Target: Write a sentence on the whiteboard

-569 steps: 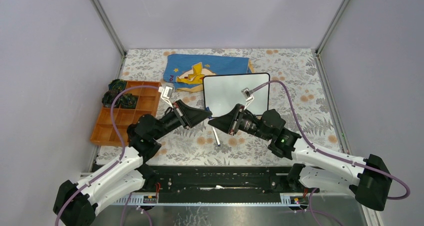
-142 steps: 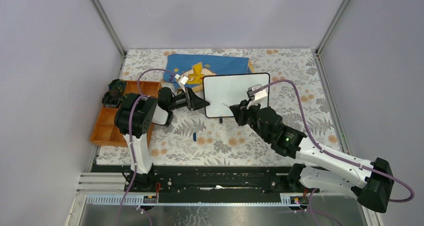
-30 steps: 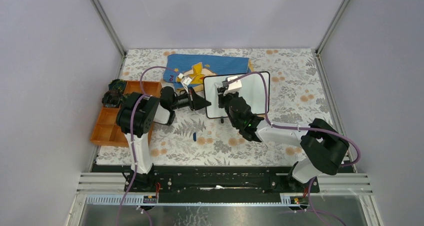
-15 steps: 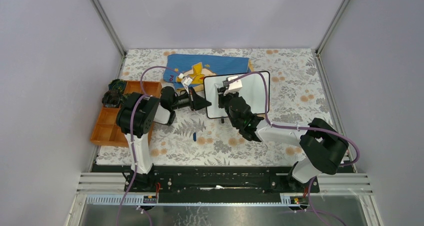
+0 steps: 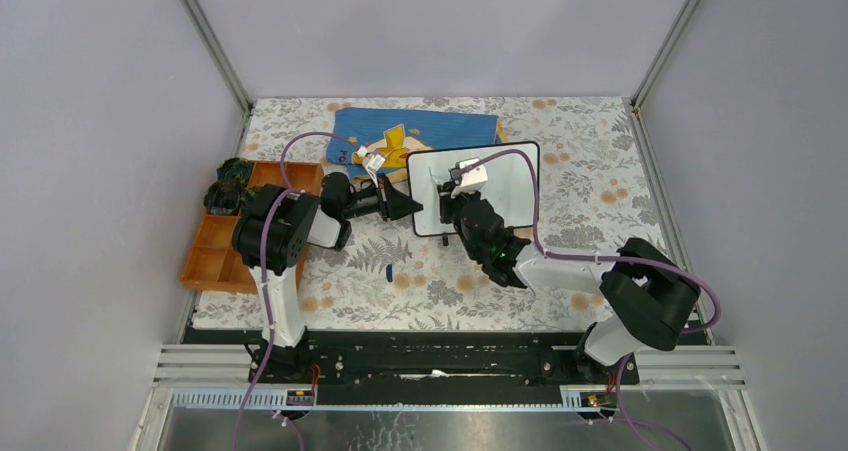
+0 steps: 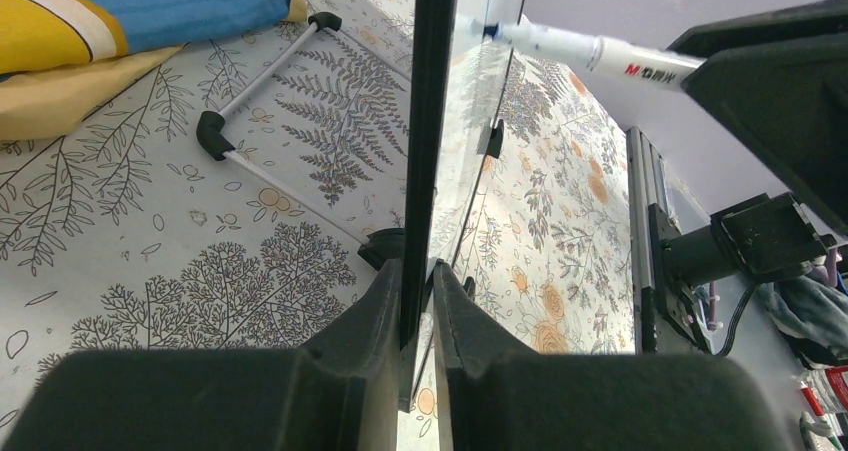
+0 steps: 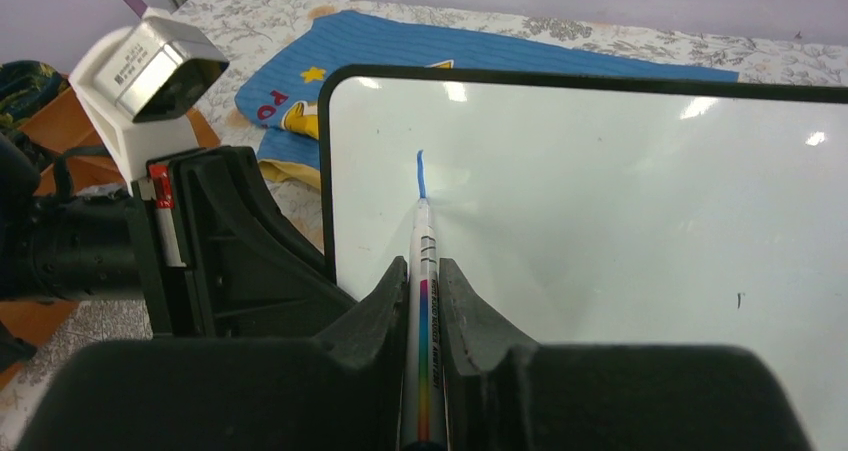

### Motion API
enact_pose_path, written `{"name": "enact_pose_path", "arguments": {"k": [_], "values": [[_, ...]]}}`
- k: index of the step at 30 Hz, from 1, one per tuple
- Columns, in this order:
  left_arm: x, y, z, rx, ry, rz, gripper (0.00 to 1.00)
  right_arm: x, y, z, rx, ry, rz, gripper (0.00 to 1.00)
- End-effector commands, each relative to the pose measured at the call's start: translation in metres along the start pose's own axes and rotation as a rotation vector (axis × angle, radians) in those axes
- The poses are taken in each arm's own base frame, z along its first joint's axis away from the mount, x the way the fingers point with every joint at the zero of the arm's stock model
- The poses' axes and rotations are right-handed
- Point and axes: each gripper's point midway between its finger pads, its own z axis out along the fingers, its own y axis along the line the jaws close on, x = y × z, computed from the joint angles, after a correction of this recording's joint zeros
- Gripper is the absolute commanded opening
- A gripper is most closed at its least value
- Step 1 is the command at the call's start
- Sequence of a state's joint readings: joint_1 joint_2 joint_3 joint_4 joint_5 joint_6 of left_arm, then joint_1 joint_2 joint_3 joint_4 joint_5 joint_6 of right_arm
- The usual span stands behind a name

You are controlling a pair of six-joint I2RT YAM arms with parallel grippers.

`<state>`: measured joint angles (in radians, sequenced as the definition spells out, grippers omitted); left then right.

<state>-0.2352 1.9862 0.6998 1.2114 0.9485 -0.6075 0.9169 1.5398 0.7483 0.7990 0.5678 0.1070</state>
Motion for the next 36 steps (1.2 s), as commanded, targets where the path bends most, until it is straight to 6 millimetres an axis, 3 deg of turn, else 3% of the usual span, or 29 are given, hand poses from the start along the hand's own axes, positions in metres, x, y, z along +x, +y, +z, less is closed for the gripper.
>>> {"name": "enact_pose_path", "arguments": {"k": [1, 11, 25, 36], "values": [[0.016, 0.005, -0.001, -0.031, 0.043, -0.034, 0.0, -0.001, -0.008, -0.006, 0.014, -0.002, 0.024, 0.0], [0.017, 0.003, 0.0, -0.029, 0.049, -0.034, 0.0, 0.013, -0.01, -0.011, 0.007, 0.033, 0.029, 0.0], [0.02, 0.004, 0.001, -0.033, 0.057, -0.034, 0.0, 0.006, -0.031, -0.015, 0.104, 0.011, 0.005, 0.0], [0.02, 0.003, 0.001, -0.032, 0.059, -0.03, 0.0, -0.017, -0.021, -0.024, 0.022, -0.048, 0.045, 0.0]]}}
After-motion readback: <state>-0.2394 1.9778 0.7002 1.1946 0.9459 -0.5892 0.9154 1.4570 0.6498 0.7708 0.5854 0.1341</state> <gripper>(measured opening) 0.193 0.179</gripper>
